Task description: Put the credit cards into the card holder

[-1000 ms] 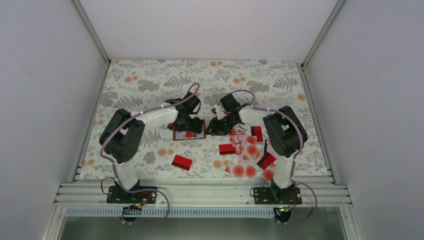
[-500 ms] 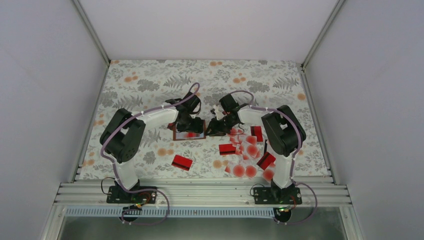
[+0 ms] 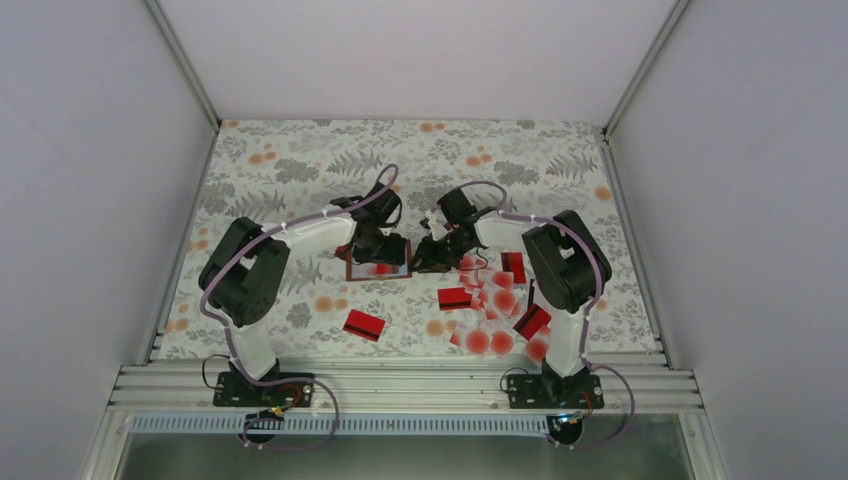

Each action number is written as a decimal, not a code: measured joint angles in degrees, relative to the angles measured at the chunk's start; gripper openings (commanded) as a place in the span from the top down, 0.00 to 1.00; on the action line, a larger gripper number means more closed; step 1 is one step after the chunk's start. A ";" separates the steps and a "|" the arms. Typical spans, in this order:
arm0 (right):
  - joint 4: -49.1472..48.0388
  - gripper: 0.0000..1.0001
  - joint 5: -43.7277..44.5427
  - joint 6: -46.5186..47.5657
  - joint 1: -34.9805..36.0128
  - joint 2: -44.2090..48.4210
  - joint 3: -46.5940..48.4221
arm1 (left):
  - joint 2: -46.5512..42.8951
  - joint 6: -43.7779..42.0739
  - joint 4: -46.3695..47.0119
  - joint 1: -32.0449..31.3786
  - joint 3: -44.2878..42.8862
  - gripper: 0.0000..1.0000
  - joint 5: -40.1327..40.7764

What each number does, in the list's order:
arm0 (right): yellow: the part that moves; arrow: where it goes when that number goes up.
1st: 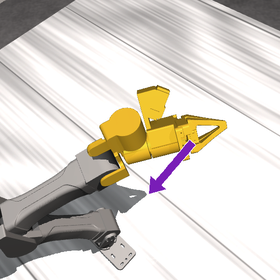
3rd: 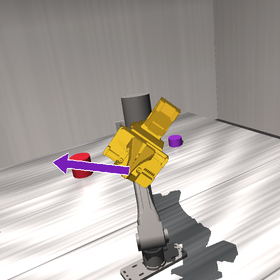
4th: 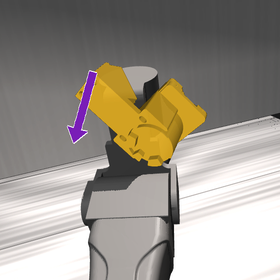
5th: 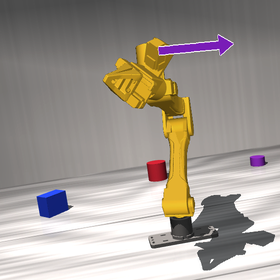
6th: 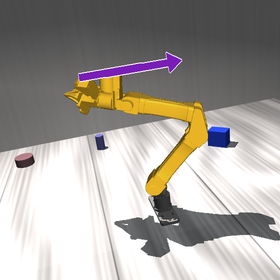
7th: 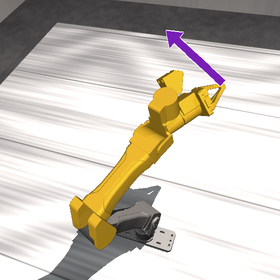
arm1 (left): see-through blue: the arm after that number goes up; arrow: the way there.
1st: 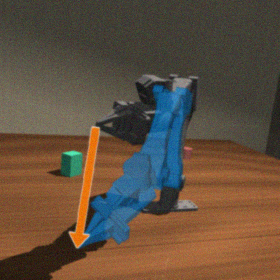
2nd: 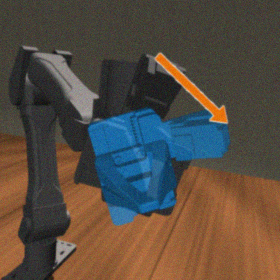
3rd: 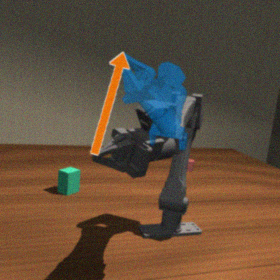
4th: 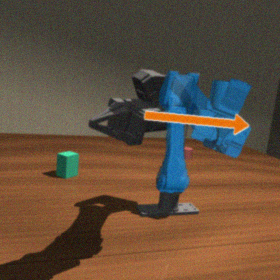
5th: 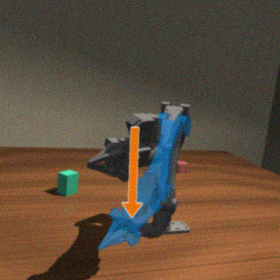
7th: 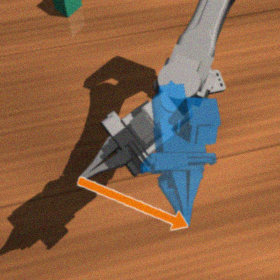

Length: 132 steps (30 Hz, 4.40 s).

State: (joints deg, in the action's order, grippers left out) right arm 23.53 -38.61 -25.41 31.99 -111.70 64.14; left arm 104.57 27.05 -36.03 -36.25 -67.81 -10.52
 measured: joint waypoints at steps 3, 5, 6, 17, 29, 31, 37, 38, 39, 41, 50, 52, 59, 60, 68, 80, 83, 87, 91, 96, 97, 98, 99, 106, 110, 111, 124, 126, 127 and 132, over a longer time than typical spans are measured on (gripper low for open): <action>0.00 0.73 0.00 0.02 0.00 0.00 0.00 | -0.52 0.59 -1.14 0.02 -0.20 0.30 1.66; 0.00 0.73 0.00 0.02 0.00 0.00 0.00 | -0.72 0.83 -1.57 0.02 -0.20 0.30 2.43; 0.00 0.73 0.00 0.02 0.00 0.02 0.00 | -0.72 0.90 -1.68 0.02 -0.20 0.30 2.60; 0.02 0.73 0.00 0.20 0.04 0.00 0.02 | 0.70 1.07 -1.81 0.02 -0.20 0.30 2.54; 0.17 0.73 -0.28 0.42 0.09 -0.26 0.28 | 1.46 1.07 -0.04 0.02 -0.20 0.30 0.09; 0.31 0.73 -0.42 0.44 0.13 -0.42 0.46 | 1.70 1.05 0.35 0.02 -0.20 0.30 -0.39; 0.39 0.73 -0.46 0.48 0.17 -0.52 0.61 | 1.81 1.05 0.90 0.02 -0.20 0.30 -1.36; 0.42 0.73 -0.46 0.48 0.17 -0.52 0.61 | 1.81 1.05 1.01 0.02 -0.20 0.30 -1.55; 0.42 0.73 -0.46 0.50 0.17 -0.52 0.59 | 1.81 1.07 1.11 0.02 -0.20 0.30 -1.75; 0.39 0.73 -0.46 0.50 0.17 -0.52 0.61 | 1.81 1.07 1.36 0.07 -0.20 0.30 -1.97; 0.42 0.73 -0.48 0.50 0.17 -0.52 0.61 | 1.81 1.07 2.58 0.13 -0.20 0.31 -2.21; 0.42 0.73 -0.48 0.50 0.17 -0.52 0.61 | 1.81 1.07 2.62 0.13 -0.22 0.33 -2.27; 0.44 0.73 -0.48 0.55 0.17 -0.55 0.61 | 1.66 1.07 2.75 0.35 -0.57 0.33 -3.52; 0.44 0.73 -0.48 0.55 0.17 -0.55 0.61 | 1.66 1.09 2.78 0.42 -0.79 0.33 -3.76; 0.85 0.73 -0.63 0.57 0.17 -0.74 0.87 | 1.01 1.07 2.89 0.50 -1.31 0.33 -4.31; 1.84 0.73 0.07 0.63 0.33 -0.74 1.44 | -2.80 0.39 0.48 0.94 -1.33 0.17 -4.63; 2.36 0.73 0.66 0.87 0.50 -0.74 1.75 | -5.25 -0.39 -0.24 1.64 -1.22 0.16 -4.50; 3.91 0.73 1.62 1.49 0.63 -0.72 2.47 | -9.53 -2.32 0.20 4.85 1.20 0.16 -4.66; 6.19 0.72 3.45 1.97 0.63 -0.09 2.89 | -11.34 -5.60 0.94 9.46 4.76 0.16 -6.54; 9.11 0.72 4.50 2.58 0.63 0.39 3.65 | -10.64 -10.34 2.45 13.57 6.97 0.18 -10.62; 9.38 0.72 4.31 2.58 0.63 0.63 3.76 | -10.23 -11.17 2.99 14.23 6.99 0.18 -11.61; 9.57 0.72 4.07 2.58 0.63 0.90 3.87 | -9.81 -11.67 3.45 14.64 6.99 0.19 -12.37; 9.84 0.71 3.56 2.58 0.63 1.20 4.20 | -9.25 -12.22 4.07 15.21 6.99 0.19 -13.33; 9.51 0.71 -1.27 2.12 0.63 2.82 8.39 | -5.49 -15.30 5.57 18.73 6.99 0.19 -16.76; 8.83 0.72 -2.49 0.52 0.63 2.89 10.40 | -3.98 -16.37 5.53 19.89 7.02 0.19 -17.46; 8.81 0.72 -2.58 0.13 0.63 2.80 10.86 | -3.82 -16.61 5.53 20.13 7.02 0.19 -17.68; 8.46 0.73 2.56 -2.62 0.63 -3.98 12.11 | -0.79 -19.10 6.58 21.03 7.45 0.20 -22.73; 8.46 0.73 3.23 -2.60 0.63 -4.39 11.52 | -0.68 -19.17 6.67 21.03 7.45 0.20 -22.99; 8.48 0.73 3.58 -2.60 0.63 -4.68 11.23 | -0.63 -19.19 6.69 21.03 7.45 0.20 -23.17; 8.44 0.74 3.85 -2.40 0.61 -5.01 11.17 | -0.44 -19.32 6.80 21.27 7.45 0.21 -24.04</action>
State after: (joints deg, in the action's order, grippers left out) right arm 31.97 -34.76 -27.81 32.60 -116.71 75.31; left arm 104.14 7.73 -29.23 -14.98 -60.36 -34.57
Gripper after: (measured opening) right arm 0.265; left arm 0.798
